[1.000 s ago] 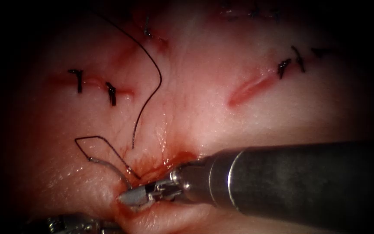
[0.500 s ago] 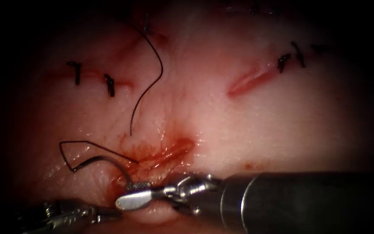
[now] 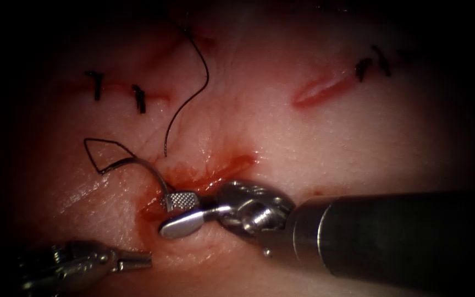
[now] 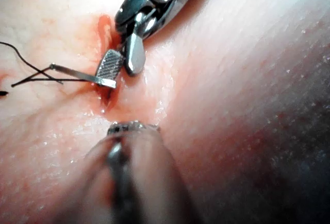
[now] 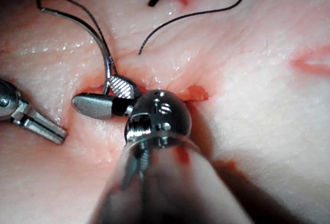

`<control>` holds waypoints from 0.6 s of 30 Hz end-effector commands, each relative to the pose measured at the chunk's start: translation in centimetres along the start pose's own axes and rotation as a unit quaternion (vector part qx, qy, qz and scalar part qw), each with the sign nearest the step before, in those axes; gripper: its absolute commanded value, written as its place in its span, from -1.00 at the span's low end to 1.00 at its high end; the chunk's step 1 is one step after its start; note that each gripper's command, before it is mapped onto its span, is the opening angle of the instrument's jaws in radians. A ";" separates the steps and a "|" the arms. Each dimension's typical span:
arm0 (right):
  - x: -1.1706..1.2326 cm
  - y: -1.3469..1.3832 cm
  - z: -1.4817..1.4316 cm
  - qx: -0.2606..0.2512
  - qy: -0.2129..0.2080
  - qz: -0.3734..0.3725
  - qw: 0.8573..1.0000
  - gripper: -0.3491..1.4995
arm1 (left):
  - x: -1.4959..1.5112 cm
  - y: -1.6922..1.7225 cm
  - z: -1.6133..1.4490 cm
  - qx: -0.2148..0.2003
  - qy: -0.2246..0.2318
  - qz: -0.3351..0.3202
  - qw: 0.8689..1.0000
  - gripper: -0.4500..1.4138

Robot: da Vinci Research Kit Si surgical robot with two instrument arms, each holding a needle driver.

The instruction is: Wound Closure

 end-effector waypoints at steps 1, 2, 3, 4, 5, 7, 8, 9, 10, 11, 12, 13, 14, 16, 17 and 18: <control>0.10 0.09 0.09 -0.007 0.005 -0.028 1.000 0.98 | 0.02 -0.02 0.08 0.000 0.000 0.000 1.000 -0.77; 0.15 0.12 0.08 -0.010 0.006 -0.044 0.999 0.98 | 0.02 -0.02 0.08 0.000 0.000 0.000 1.000 -0.77; 0.17 0.14 0.08 -0.013 0.007 -0.046 0.999 0.98 | 0.02 -0.02 0.08 0.000 0.000 0.000 1.000 -0.77; 0.20 0.16 0.08 -0.018 0.008 -0.045 0.999 0.98 | 0.02 -0.02 0.08 0.000 0.000 0.000 1.000 -0.77; 0.24 0.19 0.09 -0.029 0.010 -0.075 0.997 0.92 | 0.02 -0.02 0.08 0.000 0.000 0.000 1.000 -0.77; 0.28 0.22 0.09 -0.039 0.007 -0.118 0.992 0.83 | 0.02 -0.02 0.08 0.000 0.000 0.000 1.000 -0.77; 0.32 0.24 0.10 -0.045 0.005 -0.154 0.987 0.82 | 0.02 -0.02 0.08 0.000 0.000 0.000 1.000 -0.77; 0.35 0.26 0.10 -0.051 -0.001 -0.185 0.982 0.82 | 0.02 -0.02 0.08 0.000 0.000 0.000 1.000 -0.77; 0.39 0.27 0.11 -0.055 -0.012 -0.203 0.977 0.83 | 0.02 -0.02 0.08 0.000 0.000 0.000 1.000 -0.77; 0.44 0.29 0.13 -0.060 -0.029 -0.215 0.974 0.89 | 0.02 -0.02 0.08 0.000 0.000 0.000 1.000 -0.77; 0.48 0.30 0.14 -0.064 -0.047 -0.228 0.970 0.92 | 0.02 -0.02 0.08 0.000 0.000 0.000 1.000 -0.77; 0.51 0.30 0.16 -0.069 -0.061 -0.240 0.966 0.98 | 0.02 -0.02 0.08 0.000 0.000 0.000 1.000 -0.77; 0.54 0.29 0.17 -0.064 -0.071 -0.251 0.963 0.98 | 0.02 -0.02 0.08 0.000 0.000 0.000 1.000 -0.77; 0.55 0.20 0.20 -0.033 -0.075 -0.257 0.963 0.92 | 0.01 -0.02 0.07 0.000 0.000 0.001 1.000 -0.77; 0.55 0.18 0.22 -0.022 -0.077 -0.269 0.960 0.89 | 0.01 -0.02 0.07 0.000 0.000 0.001 1.000 -0.77; 0.57 0.15 0.24 -0.010 -0.078 -0.284 0.956 0.89 | 0.01 -0.02 0.07 0.000 0.001 -0.002 1.000 -0.77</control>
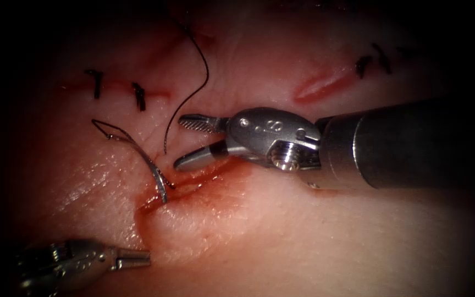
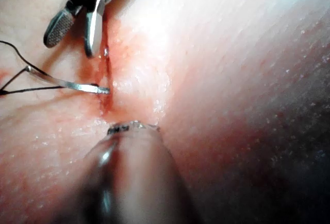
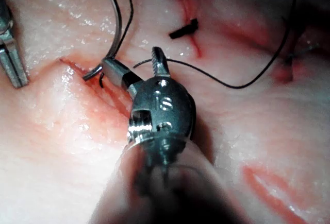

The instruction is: Wound Closure

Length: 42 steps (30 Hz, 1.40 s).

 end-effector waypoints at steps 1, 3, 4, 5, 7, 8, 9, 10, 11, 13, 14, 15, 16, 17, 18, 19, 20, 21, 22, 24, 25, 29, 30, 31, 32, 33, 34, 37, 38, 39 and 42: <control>0.06 -0.01 0.14 0.012 0.006 -0.020 1.000 0.87 | 0.02 -0.02 0.07 0.000 0.001 -0.002 1.000 -0.77; 0.12 -0.03 0.19 0.031 0.015 -0.039 0.999 0.89 | 0.02 -0.02 0.08 0.000 0.001 -0.002 1.000 -0.77; 0.14 -0.04 0.21 0.038 0.018 -0.048 0.998 0.89 | 0.02 -0.02 0.08 0.000 0.001 -0.002 1.000 -0.77; 0.17 -0.05 0.24 0.043 0.019 -0.048 0.998 0.89 | 0.02 -0.02 0.08 0.000 0.001 -0.002 1.000 -0.77; 0.19 -0.05 0.29 0.050 0.021 -0.049 0.997 0.89 | 0.01 -0.02 0.08 0.000 0.000 -0.002 1.000 -0.77; 0.20 -0.06 0.33 0.059 0.021 -0.050 0.997 0.87 | 0.01 -0.02 0.08 0.000 0.000 -0.001 1.000 -0.77; 0.21 -0.06 0.36 0.064 0.020 -0.051 0.996 0.87 | 0.01 -0.02 0.07 0.000 0.001 -0.001 1.000 -0.77; 0.21 -0.07 0.38 0.069 0.021 -0.052 0.996 0.87 | 0.00 -0.02 0.07 -0.001 0.001 -0.001 1.000 -0.77; 0.22 -0.08 0.42 0.073 0.023 -0.056 0.995 0.85 | 0.00 -0.02 0.07 -0.001 0.001 -0.001 1.000 -0.77; 0.24 -0.07 0.50 0.082 0.024 -0.047 0.995 0.78 | 0.00 -0.02 0.07 -0.001 0.001 0.000 1.000 -0.77; 0.24 -0.07 0.52 0.084 0.022 -0.045 0.995 0.74 | 0.00 -0.02 0.07 -0.001 0.001 0.000 1.000 -0.77; 0.25 -0.06 0.54 0.086 0.020 -0.042 0.995 0.72 | 0.00 -0.02 0.07 -0.001 0.001 0.000 1.000 -0.77; 0.25 -0.05 0.56 0.087 0.017 -0.039 0.995 0.71 | 0.00 -0.02 0.07 -0.001 0.001 0.000 1.000 -0.77; 0.26 -0.04 0.59 0.087 0.012 -0.036 0.995 0.71 | 0.00 -0.02 0.07 -0.001 0.001 0.000 1.000 -0.77; 0.26 -0.04 0.61 0.088 0.009 -0.033 0.996 0.71 | 0.00 -0.02 0.07 -0.001 0.001 0.000 1.000 -0.77; 0.26 -0.03 0.63 0.092 0.008 -0.033 0.995 0.71 | 0.00 -0.02 0.07 -0.001 0.001 0.000 1.000 -0.77; 0.26 -0.02 0.65 0.099 0.005 -0.027 0.995 0.71 | 0.00 -0.02 0.07 -0.001 0.001 0.000 1.000 -0.77; 0.26 -0.02 0.69 0.108 0.001 -0.026 0.994 0.65 | 0.00 -0.02 0.07 -0.001 0.001 0.000 1.000 -0.75; 0.26 -0.01 0.71 0.115 -0.003 -0.026 0.993 0.58 | 0.00 -0.02 0.07 -0.001 0.001 0.000 1.000 -0.75; 0.25 0.00 0.74 0.124 -0.005 -0.021 0.992 0.51 | -0.01 -0.02 0.06 -0.001 0.001 0.000 1.000 -0.75; 0.24 0.00 0.75 0.130 -0.007 -0.018 0.991 0.47 | -0.01 -0.02 0.06 -0.001 0.001 0.000 1.000 -0.75; 0.18 0.01 0.81 0.145 -0.020 -0.015 0.989 0.40 | -0.02 -0.02 0.06 -0.002 0.001 0.001 1.000 -0.75; 0.17 0.01 0.81 0.149 -0.023 -0.014 0.989 0.40 | -0.02 -0.02 0.05 -0.002 0.001 0.001 1.000 -0.75; 0.15 0.01 0.82 0.152 -0.025 -0.011 0.988 0.40 | -0.03 -0.02 0.05 -0.002 0.001 -0.002 1.000 -0.75; 0.12 0.01 0.83 0.155 -0.026 -0.008 0.987 0.38 | -0.03 -0.02 0.05 -0.002 0.001 -0.002 1.000 -0.75; 0.10 0.01 0.83 0.158 -0.026 -0.005 0.987 0.38 | -0.03 -0.02 0.04 -0.002 0.001 -0.002 1.000 -0.75; 0.08 0.00 0.84 0.161 -0.028 -0.004 0.987 0.38 | -0.03 -0.02 0.04 -0.002 0.001 -0.001 1.000 -0.75; 0.05 -0.02 0.86 0.171 -0.027 0.001 0.985 0.38 | -0.04 -0.02 0.04 -0.002 0.001 -0.001 1.000 -0.75; 0.05 -0.02 0.88 0.173 -0.028 0.003 0.984 0.38 | -0.03 -0.02 0.04 -0.002 0.001 -0.001 1.000 -0.75; 0.06 -0.02 0.89 0.176 -0.028 0.005 0.984 0.38 | -0.03 -0.02 0.04 -0.002 0.001 -0.001 1.000 -0.75; 0.08 0.01 0.95 0.184 -0.035 0.008 0.982 0.34 | -0.03 -0.02 0.04 -0.002 0.001 -0.001 1.000 -0.75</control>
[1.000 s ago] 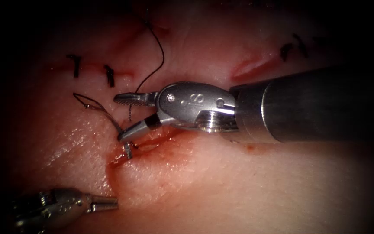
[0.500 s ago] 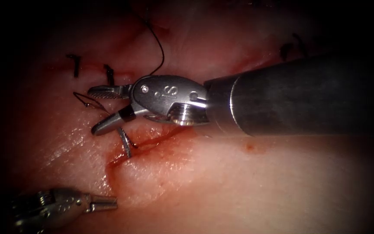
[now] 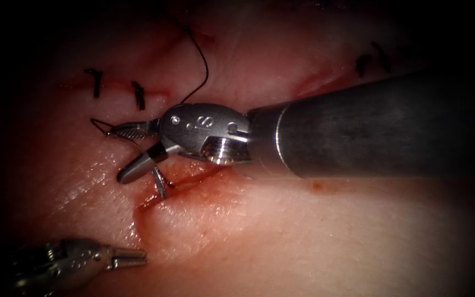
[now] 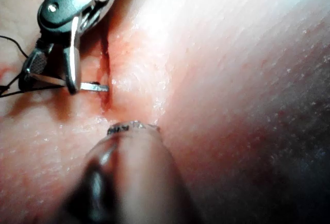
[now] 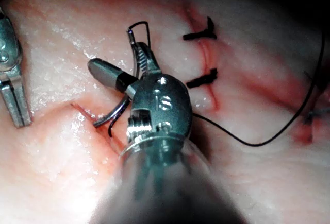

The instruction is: Wound Closure

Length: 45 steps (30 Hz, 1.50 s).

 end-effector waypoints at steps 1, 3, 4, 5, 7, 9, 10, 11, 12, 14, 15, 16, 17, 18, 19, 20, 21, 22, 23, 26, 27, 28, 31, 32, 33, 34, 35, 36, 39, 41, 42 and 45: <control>0.04 0.08 0.12 0.001 -0.002 0.001 1.000 0.33 | 0.02 -0.02 0.08 0.000 0.000 0.000 1.000 -0.73; 0.04 0.11 0.14 0.004 -0.009 0.000 1.000 0.31 | 0.02 -0.02 0.08 0.000 0.000 0.000 1.000 -0.73; 0.05 0.13 0.15 0.005 -0.010 0.000 1.000 0.31 | 0.02 -0.02 0.08 0.000 0.000 0.000 1.000 -0.73; 0.05 0.16 0.16 0.003 -0.010 0.000 1.000 0.29 | 0.02 -0.02 0.08 0.000 0.000 0.000 1.000 -0.73; 0.05 0.18 0.17 0.003 -0.013 0.000 1.000 0.27 | 0.01 -0.02 0.08 0.000 0.000 0.001 1.000 -0.73; 0.03 0.19 0.18 0.002 -0.020 0.000 1.000 0.27 | 0.01 -0.02 0.08 0.000 0.000 0.001 1.000 -0.73; 0.03 0.19 0.19 0.002 -0.023 -0.001 1.000 0.27 | 0.01 -0.02 0.08 0.000 0.000 0.001 1.000 -0.73; 0.01 0.19 0.20 0.003 -0.029 0.002 1.000 0.27 | 0.01 -0.02 0.08 0.000 0.000 0.001 1.000 -0.73; 0.00 0.19 0.20 0.003 -0.031 0.001 1.000 0.25 | 0.01 -0.02 0.08 0.000 0.000 0.001 1.000 -0.73; -0.02 0.19 0.20 0.004 -0.037 0.001 0.999 0.20 | 0.01 -0.02 0.07 0.000 0.000 0.001 1.000 -0.73; -0.03 0.19 0.19 0.005 -0.039 0.000 0.999 0.16 | 0.01 -0.02 0.08 0.000 0.000 0.001 1.000 -0.73; -0.04 0.20 0.19 0.005 -0.041 0.003 0.999 0.14 | 0.01 -0.02 0.07 0.000 0.000 0.001 1.000 -0.73; -0.05 0.20 0.20 0.006 -0.041 0.005 0.999 0.09 | 0.01 -0.02 0.08 0.000 0.000 0.000 1.000 -0.73; -0.06 0.20 0.20 0.009 -0.041 0.004 0.999 -0.02 | 0.02 -0.02 0.08 0.000 0.000 0.000 1.000 -0.73; -0.07 0.20 0.20 0.010 -0.041 0.007 0.999 -0.27 | 0.02 -0.02 0.08 0.000 0.000 0.000 1.000 -0.73; -0.09 0.19 0.20 0.013 -0.041 0.008 0.999 -0.93 | 0.01 -0.02 0.08 0.000 0.000 0.000 1.000 -0.73; -0.10 0.18 0.20 0.014 -0.041 0.010 0.999 -1.00 | 0.01 -0.02 0.08 0.000 0.000 0.000 1.000 -0.73; -0.10 0.18 0.20 0.014 -0.041 0.024 0.999 -1.00 | 0.02 -0.02 0.08 0.000 0.000 0.000 1.000 -0.73; -0.10 0.17 0.21 0.013 -0.040 0.036 0.998 -1.00 | 0.01 -0.02 0.08 0.000 0.000 0.000 1.000 -0.73; -0.08 0.16 0.17 0.000 -0.035 0.089 0.995 -1.00 | 0.02 -0.02 0.08 0.000 0.000 0.000 1.000 -0.73; -0.09 0.14 0.17 0.000 -0.029 0.097 0.995 -1.00 | 0.02 -0.02 0.08 0.000 0.000 0.000 1.000 -0.73; -0.09 0.13 0.16 0.000 -0.023 0.099 0.995 -1.00 | 0.01 -0.02 0.07 0.000 0.000 0.000 1.000 -0.73; -0.11 0.07 0.15 0.004 -0.008 0.107 0.994 -1.00 | 0.02 -0.02 0.07 0.000 0.000 0.000 1.000 -0.73; -0.12 0.04 0.14 0.005 -0.004 0.115 0.993 -1.00 | 0.02 -0.02 0.07 0.000 0.000 0.000 1.000 -0.73; -0.12 0.02 0.13 0.003 -0.002 0.127 0.992 -1.00 | 0.02 -0.02 0.07 0.000 0.000 0.000 1.000 -0.73; -0.13 -0.01 0.12 0.000 -0.002 0.138 0.990 -1.00 | 0.02 -0.02 0.07 0.000 0.000 0.000 1.000 -0.73; -0.13 -0.03 0.11 0.001 -0.002 0.152 0.988 -1.00 | 0.02 -0.02 0.07 0.000 0.000 0.000 1.000 -0.73; -0.14 -0.06 0.11 0.002 0.002 0.181 0.983 -1.00 | 0.02 -0.02 0.07 0.000 0.000 0.000 1.000 -0.73; -0.15 -0.11 0.10 0.003 0.006 0.232 0.973 -1.00 | 0.02 -0.02 0.07 0.000 0.000 0.001 1.000 -0.73; -0.15 -0.13 0.11 0.002 0.010 0.251 0.968 -1.00 | 0.02 -0.02 0.07 0.000 0.000 0.001 1.000 -0.73; -0.15 -0.14 0.11 0.008 0.015 0.262 0.965 -1.00 | 0.02 -0.02 0.07 0.000 0.000 0.001 1.000 -0.73; -0.16 -0.19 0.13 0.022 0.027 0.282 0.959 -1.00 | 0.02 -0.02 0.07 0.000 0.000 0.001 1.000 -0.73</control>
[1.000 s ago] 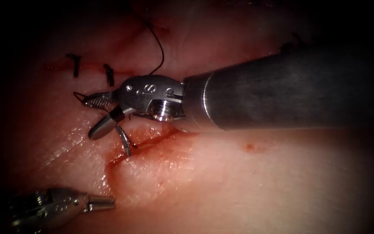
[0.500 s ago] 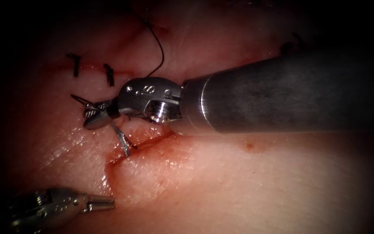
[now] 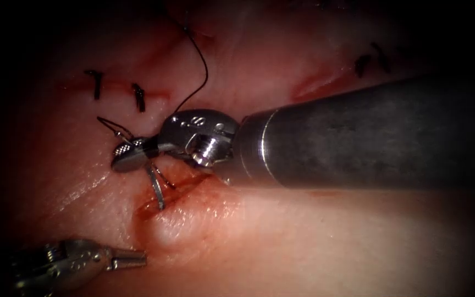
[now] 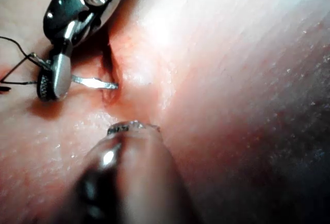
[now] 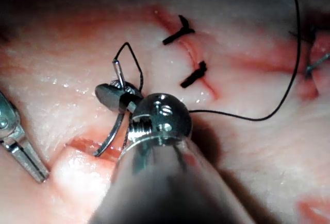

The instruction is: Wound Closure

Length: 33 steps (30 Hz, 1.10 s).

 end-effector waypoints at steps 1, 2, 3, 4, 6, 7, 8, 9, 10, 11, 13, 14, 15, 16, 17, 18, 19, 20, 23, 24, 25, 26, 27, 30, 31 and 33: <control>0.00 -0.01 0.12 0.010 0.000 0.011 1.000 -1.00 | 0.02 -0.02 0.08 0.000 0.000 0.001 1.000 -0.73; -0.02 -0.03 0.13 0.014 0.000 0.019 1.000 -1.00 | 0.02 -0.02 0.08 0.000 0.000 0.001 1.000 -0.73; -0.04 -0.04 0.14 0.019 0.001 0.026 0.999 -1.00 | 0.02 -0.02 0.08 0.000 0.000 0.001 1.000 -0.73; -0.06 -0.07 0.15 0.024 0.003 0.036 0.999 -1.00 | 0.01 -0.02 0.08 0.000 0.000 0.001 1.000 -0.73; -0.09 -0.11 0.15 0.033 0.011 0.055 0.998 -1.00 | 0.01 -0.02 0.08 0.000 0.000 0.001 1.000 -0.73; -0.12 -0.13 0.15 0.039 0.016 0.071 0.997 -1.00 | 0.01 -0.02 0.07 -0.001 0.000 0.001 1.000 -0.73; -0.13 -0.15 0.14 0.042 0.018 0.082 0.996 -1.00 | 0.01 -0.02 0.07 -0.001 0.000 0.001 1.000 -0.73; -0.14 -0.16 0.14 0.046 0.019 0.094 0.994 -1.00 | 0.01 -0.02 0.07 -0.001 0.000 0.001 1.000 -0.73; -0.16 -0.18 0.13 0.050 0.025 0.105 0.993 -1.00 | 0.01 -0.02 0.07 -0.001 0.000 0.001 1.000 -0.73; -0.17 -0.19 0.12 0.053 0.028 0.116 0.991 -1.00 | 0.01 -0.02 0.07 -0.001 0.000 0.001 1.000 -0.73; -0.19 -0.21 0.11 0.060 0.036 0.147 0.987 -1.00 | 0.01 -0.02 0.07 -0.001 0.000 0.001 1.000 -0.73; -0.20 -0.23 0.11 0.064 0.039 0.164 0.984 -1.00 | 0.01 -0.02 0.07 -0.001 0.000 0.001 1.000 -0.73; -0.21 -0.24 0.11 0.065 0.039 0.178 0.981 -1.00 | 0.01 -0.02 0.07 -0.001 0.000 0.001 1.000 -0.73; -0.23 -0.25 0.11 0.066 0.040 0.201 0.977 -1.00 | 0.01 -0.03 0.07 -0.001 0.000 0.001 1.000 -0.73; -0.24 -0.27 0.11 0.067 0.040 0.218 0.973 -1.00 | 0.01 -0.03 0.07 -0.001 0.000 0.001 1.000 -0.73; -0.26 -0.29 0.11 0.070 0.041 0.232 0.969 -1.00 | 0.01 -0.03 0.07 -0.001 0.000 0.001 1.000 -0.73; -0.27 -0.30 0.11 0.073 0.041 0.243 0.967 -1.00 | 0.01 -0.03 0.07 -0.001 0.000 0.001 1.000 -0.73; -0.29 -0.32 0.12 0.072 0.045 0.251 0.964 -1.00 | 0.01 -0.03 0.07 -0.001 0.000 0.001 1.000 -0.73; -0.32 -0.39 0.15 0.084 0.054 0.267 0.959 -1.00 | 0.01 -0.03 0.07 -0.001 0.000 0.001 1.000 -0.73; -0.33 -0.40 0.17 0.089 0.057 0.275 0.956 -1.00 | 0.01 -0.03 0.07 -0.001 0.000 0.001 1.000 -0.73; -0.34 -0.42 0.18 0.093 0.060 0.280 0.954 -1.00 | 0.01 -0.03 0.07 -0.001 0.000 0.001 1.000 -0.73; -0.35 -0.44 0.20 0.095 0.060 0.286 0.952 -1.00 | 0.01 -0.03 0.07 -0.001 0.000 0.001 1.000 -0.75; -0.35 -0.46 0.21 0.097 0.061 0.288 0.951 -1.00 | 0.01 -0.04 0.07 -0.001 0.001 0.001 1.000 -0.75; -0.35 -0.48 0.23 0.103 0.061 0.299 0.947 -1.00 | 0.01 -0.04 0.07 -0.001 0.001 0.001 1.000 -0.75; -0.35 -0.49 0.24 0.103 0.062 0.302 0.946 -1.00 | 0.01 -0.04 0.07 -0.001 0.001 0.001 1.000 -0.75; -0.36 -0.50 0.25 0.104 0.059 0.324 0.938 -1.00 | 0.01 -0.04 0.07 -0.001 0.001 0.002 1.000 -0.75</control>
